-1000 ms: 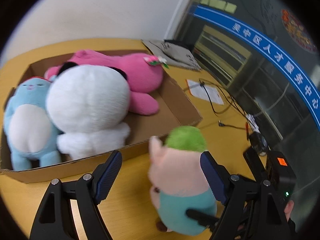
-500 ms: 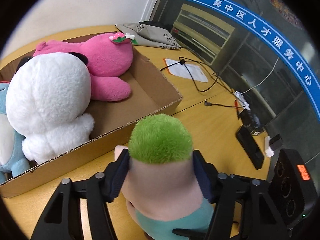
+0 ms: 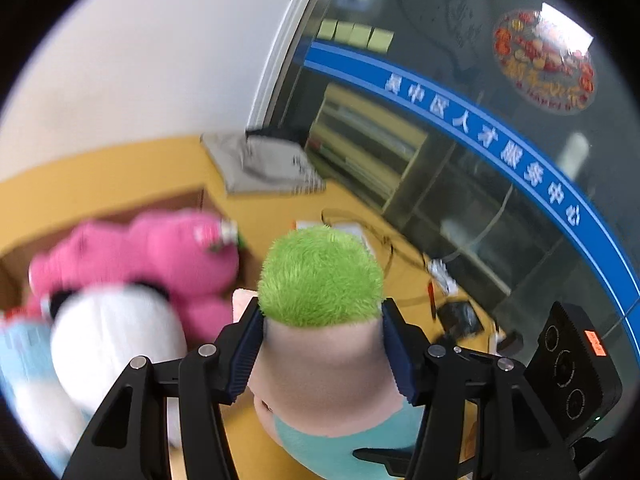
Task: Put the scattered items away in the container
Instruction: 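Close both grippers on the pink-and-teal plush and lift it, then carry the pink-and-teal plush with both grippers and lower it into the box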
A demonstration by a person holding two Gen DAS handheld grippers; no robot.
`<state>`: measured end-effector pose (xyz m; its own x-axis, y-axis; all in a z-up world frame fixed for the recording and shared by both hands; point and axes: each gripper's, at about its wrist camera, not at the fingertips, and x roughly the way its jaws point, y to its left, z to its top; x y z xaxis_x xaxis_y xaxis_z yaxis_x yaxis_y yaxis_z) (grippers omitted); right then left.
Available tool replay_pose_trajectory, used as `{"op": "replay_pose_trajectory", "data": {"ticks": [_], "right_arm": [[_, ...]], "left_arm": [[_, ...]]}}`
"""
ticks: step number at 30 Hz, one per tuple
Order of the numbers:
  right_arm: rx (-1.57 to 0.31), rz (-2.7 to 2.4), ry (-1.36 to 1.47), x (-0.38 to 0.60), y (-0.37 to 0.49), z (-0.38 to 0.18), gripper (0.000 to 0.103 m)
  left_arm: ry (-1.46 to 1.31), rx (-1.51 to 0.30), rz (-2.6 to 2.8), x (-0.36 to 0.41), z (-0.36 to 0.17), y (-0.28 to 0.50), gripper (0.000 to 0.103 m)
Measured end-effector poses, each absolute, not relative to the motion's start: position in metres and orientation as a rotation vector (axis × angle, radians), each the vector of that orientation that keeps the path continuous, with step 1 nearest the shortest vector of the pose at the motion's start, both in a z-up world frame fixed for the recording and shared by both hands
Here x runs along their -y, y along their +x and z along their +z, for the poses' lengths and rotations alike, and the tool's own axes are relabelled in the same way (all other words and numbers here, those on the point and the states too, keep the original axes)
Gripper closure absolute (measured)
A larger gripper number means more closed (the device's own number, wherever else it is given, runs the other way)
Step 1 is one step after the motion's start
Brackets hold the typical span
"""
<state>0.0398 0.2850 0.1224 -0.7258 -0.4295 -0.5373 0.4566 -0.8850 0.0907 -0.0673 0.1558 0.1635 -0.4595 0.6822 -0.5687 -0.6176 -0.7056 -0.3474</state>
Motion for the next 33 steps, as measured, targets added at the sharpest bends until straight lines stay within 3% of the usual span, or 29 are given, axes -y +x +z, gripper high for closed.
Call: {"op": "replay_pose_trajectory", "data": {"ticks": [5, 10, 16, 25, 30, 33], "right_arm": [[-0.114, -2.536, 0.765, -0.289, -0.033, 0.132, 0.041], [-0.166, -2.53, 0.817, -0.288, -0.076, 0.088, 0.041], [-0.124, -2.484, 1.02, -0.299, -0.083, 0.035, 0.041], [-0.039, -2.456, 1.213, -0.308, -0.086, 0.032, 0.04], [-0.068, -2.474, 1.2, -0.296, -0.085, 0.043, 0.059], [-0.036, -2.466, 1.254, -0.295, -0.094, 0.021, 0.059]], "left_arm": [[-0.931, 0.137, 2.215, -0.16, 0.159, -0.135, 0.047], [-1.092, 0.127, 2.182, -0.176, 0.108, -0.183, 0.047], [-1.267, 0.062, 2.095, -0.201, 0.052, -0.191, 0.047], [-1.357, 0.038, 2.031, -0.221, 0.013, -0.199, 0.042], [-1.383, -0.015, 2.058, -0.232, 0.004, -0.201, 0.041], [-1.385, -0.074, 2.088, -0.24, 0.001, -0.197, 0.039]]}}
